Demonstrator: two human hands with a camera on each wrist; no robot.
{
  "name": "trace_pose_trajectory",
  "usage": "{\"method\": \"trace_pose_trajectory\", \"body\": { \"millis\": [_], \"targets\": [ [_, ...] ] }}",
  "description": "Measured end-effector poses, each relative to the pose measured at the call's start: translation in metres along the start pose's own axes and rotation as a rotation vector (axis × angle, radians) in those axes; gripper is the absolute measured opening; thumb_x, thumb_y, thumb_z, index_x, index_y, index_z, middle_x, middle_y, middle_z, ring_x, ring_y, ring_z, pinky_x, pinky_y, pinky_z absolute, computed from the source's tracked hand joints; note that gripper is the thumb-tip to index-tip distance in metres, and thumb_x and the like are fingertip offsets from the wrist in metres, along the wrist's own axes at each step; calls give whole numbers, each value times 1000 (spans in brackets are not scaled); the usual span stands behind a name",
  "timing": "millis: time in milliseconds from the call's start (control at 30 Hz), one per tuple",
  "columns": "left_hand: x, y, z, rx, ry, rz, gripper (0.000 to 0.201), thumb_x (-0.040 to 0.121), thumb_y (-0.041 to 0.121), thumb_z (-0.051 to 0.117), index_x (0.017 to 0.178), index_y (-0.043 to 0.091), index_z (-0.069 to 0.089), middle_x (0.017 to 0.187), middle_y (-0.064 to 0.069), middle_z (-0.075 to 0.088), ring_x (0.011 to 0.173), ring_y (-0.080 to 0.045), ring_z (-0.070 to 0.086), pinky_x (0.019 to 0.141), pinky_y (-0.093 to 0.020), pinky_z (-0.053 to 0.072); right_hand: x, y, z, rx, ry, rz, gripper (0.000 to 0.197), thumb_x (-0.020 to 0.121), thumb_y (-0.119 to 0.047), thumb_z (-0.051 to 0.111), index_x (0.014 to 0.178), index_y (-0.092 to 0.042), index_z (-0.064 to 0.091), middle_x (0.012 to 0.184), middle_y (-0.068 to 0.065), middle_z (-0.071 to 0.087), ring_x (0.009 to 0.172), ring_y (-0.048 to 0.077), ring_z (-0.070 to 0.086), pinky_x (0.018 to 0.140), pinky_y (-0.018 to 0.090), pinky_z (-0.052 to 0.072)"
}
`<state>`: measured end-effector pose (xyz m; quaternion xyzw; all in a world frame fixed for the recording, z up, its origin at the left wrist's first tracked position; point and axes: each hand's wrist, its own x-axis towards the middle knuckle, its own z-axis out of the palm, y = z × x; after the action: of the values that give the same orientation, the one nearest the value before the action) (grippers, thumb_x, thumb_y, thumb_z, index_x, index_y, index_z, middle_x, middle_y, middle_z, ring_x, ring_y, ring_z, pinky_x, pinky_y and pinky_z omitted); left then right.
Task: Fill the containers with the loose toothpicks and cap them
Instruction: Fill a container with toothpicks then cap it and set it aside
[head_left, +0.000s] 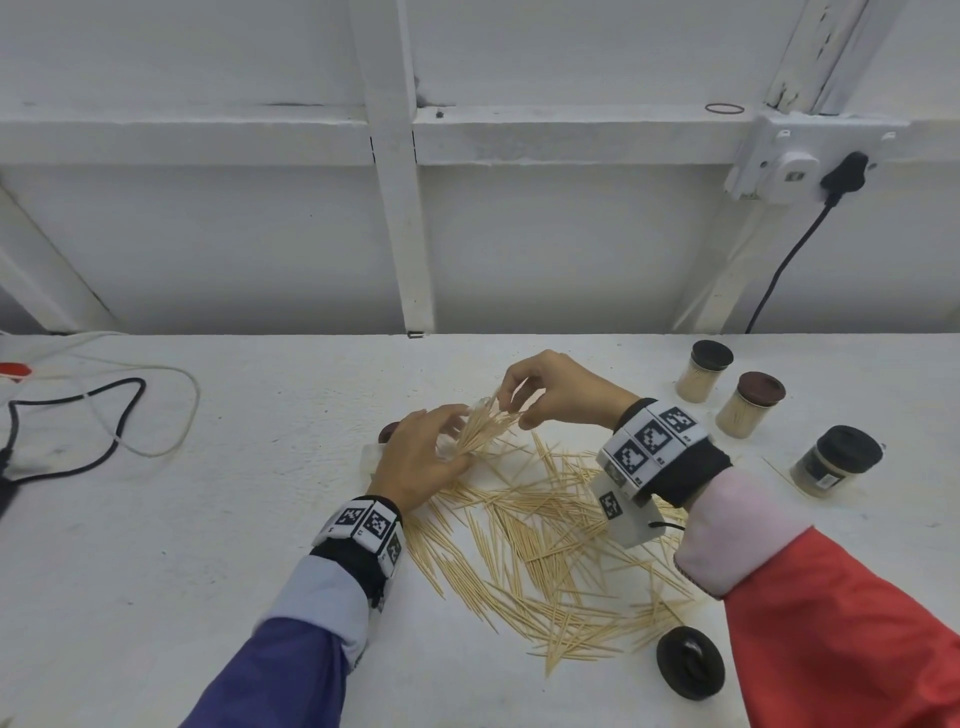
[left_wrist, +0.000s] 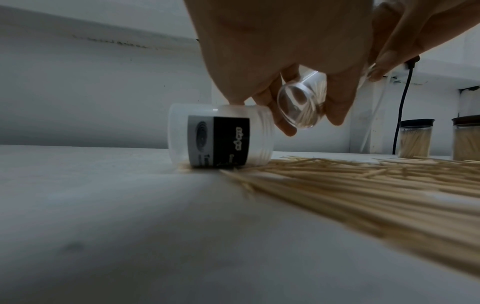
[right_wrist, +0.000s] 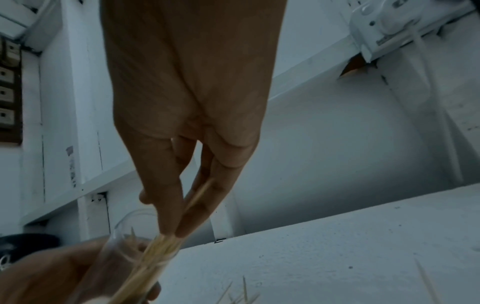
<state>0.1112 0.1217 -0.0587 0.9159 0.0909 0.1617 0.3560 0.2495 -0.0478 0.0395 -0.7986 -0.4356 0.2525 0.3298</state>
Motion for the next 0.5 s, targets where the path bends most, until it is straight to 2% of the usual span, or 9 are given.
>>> {"method": "trace_pose_trajectory", "body": {
  "millis": [167,300,400,500],
  "targets": [
    [-1,3,0,-10,-4,21,52,76,24,80,124,26,59,95,27,55,99,-9,58,90,-34,46,0,6,4,-24,176,-6,22,73,9,75,74,-11,63,84,7,70,79,18,71,65,20,55],
    [-1,2,2,-35,-13,18,52,76,24,81,122,32,57,96,28,56,97,4,56,91,-25,44,2,7,18,-86,292,-32,25,73,4,78,79,-13,60,84,-1,65,75,16,68,61,14,50],
    [0,0,3,-42,-17,13,54,75,25,81,119,40,52,98,29,56,97,8,54,88,-17,41,2,6,29,-88,340,-59,28,74,3,77,88,-12,59,93,0,62,74,13,67,65,23,53],
    [0,0,4,-51,-13,4,53,76,26,81,121,35,56,99,24,60,98,6,56,86,-12,39,3,8,34,-98,343,-63,38,74,-5,79,103,-19,59,103,-3,61,81,11,65,72,33,56]
  ]
}}
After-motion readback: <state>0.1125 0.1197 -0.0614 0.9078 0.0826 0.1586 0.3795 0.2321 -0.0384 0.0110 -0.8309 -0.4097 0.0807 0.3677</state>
